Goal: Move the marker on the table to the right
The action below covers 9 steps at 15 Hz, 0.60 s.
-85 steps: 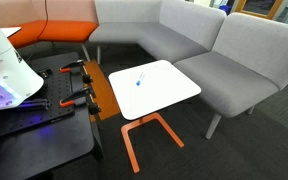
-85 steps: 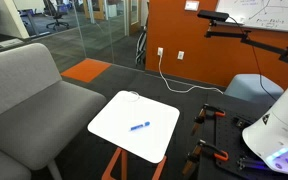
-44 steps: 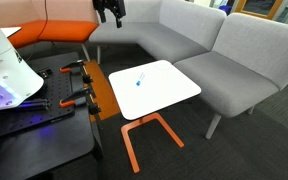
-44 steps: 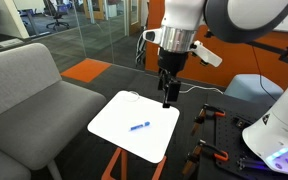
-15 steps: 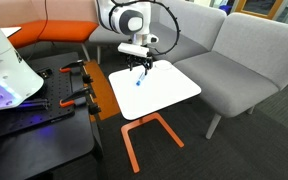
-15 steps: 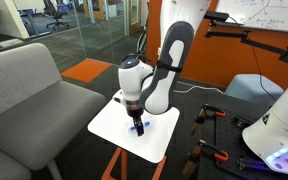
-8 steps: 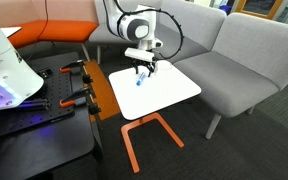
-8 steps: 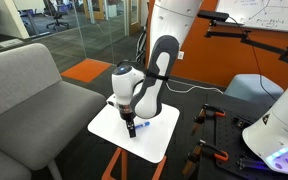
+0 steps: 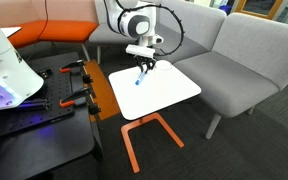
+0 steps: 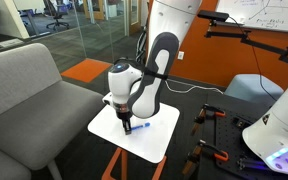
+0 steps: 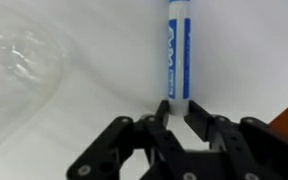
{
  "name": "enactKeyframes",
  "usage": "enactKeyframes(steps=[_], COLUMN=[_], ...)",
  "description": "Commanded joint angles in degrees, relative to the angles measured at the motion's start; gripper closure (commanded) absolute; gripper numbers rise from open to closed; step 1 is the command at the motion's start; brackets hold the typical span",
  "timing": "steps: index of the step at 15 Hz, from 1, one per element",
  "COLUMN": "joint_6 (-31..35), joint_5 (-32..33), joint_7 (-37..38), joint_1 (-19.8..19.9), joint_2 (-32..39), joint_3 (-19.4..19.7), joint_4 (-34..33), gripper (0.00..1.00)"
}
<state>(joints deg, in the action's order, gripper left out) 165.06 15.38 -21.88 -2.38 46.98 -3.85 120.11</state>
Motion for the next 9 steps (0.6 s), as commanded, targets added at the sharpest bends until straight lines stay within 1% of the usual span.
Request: enactKeyframes(steps=[1, 2, 4, 5, 7, 9], joint_6=[1.0, 1.5, 1.7, 1.9, 2.7, 5.7], joint_5=[1.6, 1.9, 1.8, 1.4, 1.0, -0.7], joint_7=[4.1, 4.9, 5.7, 5.7, 5.0, 3.3], joint_1=[-3.0, -4.0, -4.6, -4.2, -3.1, 0.2], joint_2=[-4.3, -5.5, -7.7, -8.8, -10.5, -12.1], joint_3=[2.5, 3.4, 3.6, 3.0, 1.7, -1.6], joint_4=[3.9, 5.0, 6.8, 7.8, 9.7, 11.8], gripper=[0.94, 0.94, 0.94, 0.94, 0.94, 0.94])
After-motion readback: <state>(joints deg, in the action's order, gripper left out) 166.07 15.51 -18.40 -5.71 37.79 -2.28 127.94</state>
